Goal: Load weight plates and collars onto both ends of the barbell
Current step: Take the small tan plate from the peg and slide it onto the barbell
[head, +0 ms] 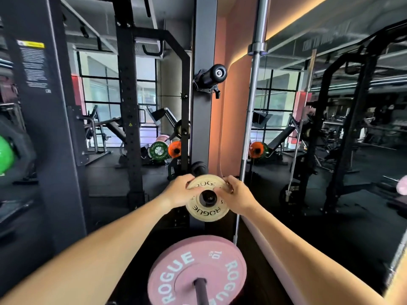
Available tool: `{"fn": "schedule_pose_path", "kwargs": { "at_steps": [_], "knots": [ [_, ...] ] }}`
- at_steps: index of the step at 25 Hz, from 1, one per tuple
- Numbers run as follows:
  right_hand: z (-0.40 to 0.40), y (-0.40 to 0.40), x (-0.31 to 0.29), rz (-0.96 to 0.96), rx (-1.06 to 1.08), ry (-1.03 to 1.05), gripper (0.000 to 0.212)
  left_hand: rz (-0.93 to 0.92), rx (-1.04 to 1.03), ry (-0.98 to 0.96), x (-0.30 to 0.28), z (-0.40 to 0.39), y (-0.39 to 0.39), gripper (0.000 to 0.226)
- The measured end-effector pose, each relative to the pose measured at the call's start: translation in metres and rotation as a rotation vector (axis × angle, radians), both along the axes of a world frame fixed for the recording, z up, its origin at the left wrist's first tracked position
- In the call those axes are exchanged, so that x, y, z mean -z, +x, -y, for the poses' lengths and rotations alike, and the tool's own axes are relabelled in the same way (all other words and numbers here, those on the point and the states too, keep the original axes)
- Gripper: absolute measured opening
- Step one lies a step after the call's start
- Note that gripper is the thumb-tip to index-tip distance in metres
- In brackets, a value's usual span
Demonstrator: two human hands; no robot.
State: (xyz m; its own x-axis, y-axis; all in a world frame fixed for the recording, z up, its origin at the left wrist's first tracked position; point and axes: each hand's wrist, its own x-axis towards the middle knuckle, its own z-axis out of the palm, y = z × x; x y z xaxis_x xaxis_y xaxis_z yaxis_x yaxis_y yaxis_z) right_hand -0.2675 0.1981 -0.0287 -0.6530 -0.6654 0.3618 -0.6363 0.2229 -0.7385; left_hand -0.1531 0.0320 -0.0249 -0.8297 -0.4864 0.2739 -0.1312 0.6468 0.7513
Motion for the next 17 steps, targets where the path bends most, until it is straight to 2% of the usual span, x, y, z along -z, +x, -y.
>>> {"fn": "schedule_pose_path", "kwargs": {
  "at_steps": [3,6,10,17],
  "knots": [
    [0.000,0.047,-0.020,0.156,-0.052,-0.159,0.020,-0.108,0.022,0.207,-0.019,-0.010,0.042,0.022],
    [0.012,0.089,-0.038,0.227,-0.142,-0.245,0.014,-0.178,0.036,0.264,-0.034,-0.004,0.092,0.022],
    [0.048,0.153,-0.047,0.320,-0.246,-0.265,0.006,-0.210,0.004,0.240,-0.047,0.021,0.179,0.021],
    [0.166,0.347,-0.043,0.368,-0.541,-0.259,0.012,-0.204,-0.277,0.074,-0.058,0.097,0.404,0.017]
  ]
}}
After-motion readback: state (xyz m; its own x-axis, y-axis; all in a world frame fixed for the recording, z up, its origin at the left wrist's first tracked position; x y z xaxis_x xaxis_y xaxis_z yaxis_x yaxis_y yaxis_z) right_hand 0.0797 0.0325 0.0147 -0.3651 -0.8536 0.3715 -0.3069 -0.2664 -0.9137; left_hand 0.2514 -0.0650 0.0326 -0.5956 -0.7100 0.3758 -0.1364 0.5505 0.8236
